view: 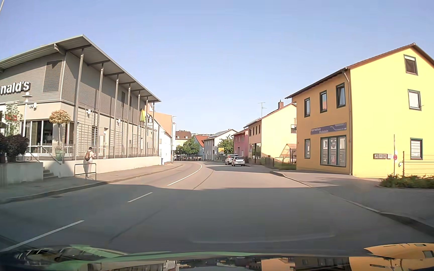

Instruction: Follow the waypoints while adhering to traffic rules and regulations

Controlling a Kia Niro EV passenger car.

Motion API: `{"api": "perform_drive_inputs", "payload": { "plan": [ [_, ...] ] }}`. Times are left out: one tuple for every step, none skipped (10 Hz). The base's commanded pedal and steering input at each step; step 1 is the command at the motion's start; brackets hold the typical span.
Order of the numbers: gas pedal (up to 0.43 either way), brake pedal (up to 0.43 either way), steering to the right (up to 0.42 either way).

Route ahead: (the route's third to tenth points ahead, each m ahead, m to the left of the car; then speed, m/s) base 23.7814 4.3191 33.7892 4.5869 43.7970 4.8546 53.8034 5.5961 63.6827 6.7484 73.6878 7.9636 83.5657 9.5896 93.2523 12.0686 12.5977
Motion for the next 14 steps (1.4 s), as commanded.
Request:
{"api": "perform_drive_inputs", "payload": {
  "plan": [
    [0.087, 0.0, -0.017],
    [0.087, 0.0, -0.018],
    [0.008, 0.0, -0.018],
    [0.0, 0.0, -0.018],
    [0.0, 0.0, -0.018],
    [0.0, 0.0, -0.018],
    [0.0, 0.0, -0.018],
    [0.0, 0.0, -0.019],
    [0.0, 0.0, -0.019],
    [0.0, 0.0, -0.019],
    [0.0, 0.0, -0.019],
    [0.0, 0.0, -0.019],
    [0.0, 0.0, -0.019],
    [0.0, 0.0, -0.019]
  ]
}}
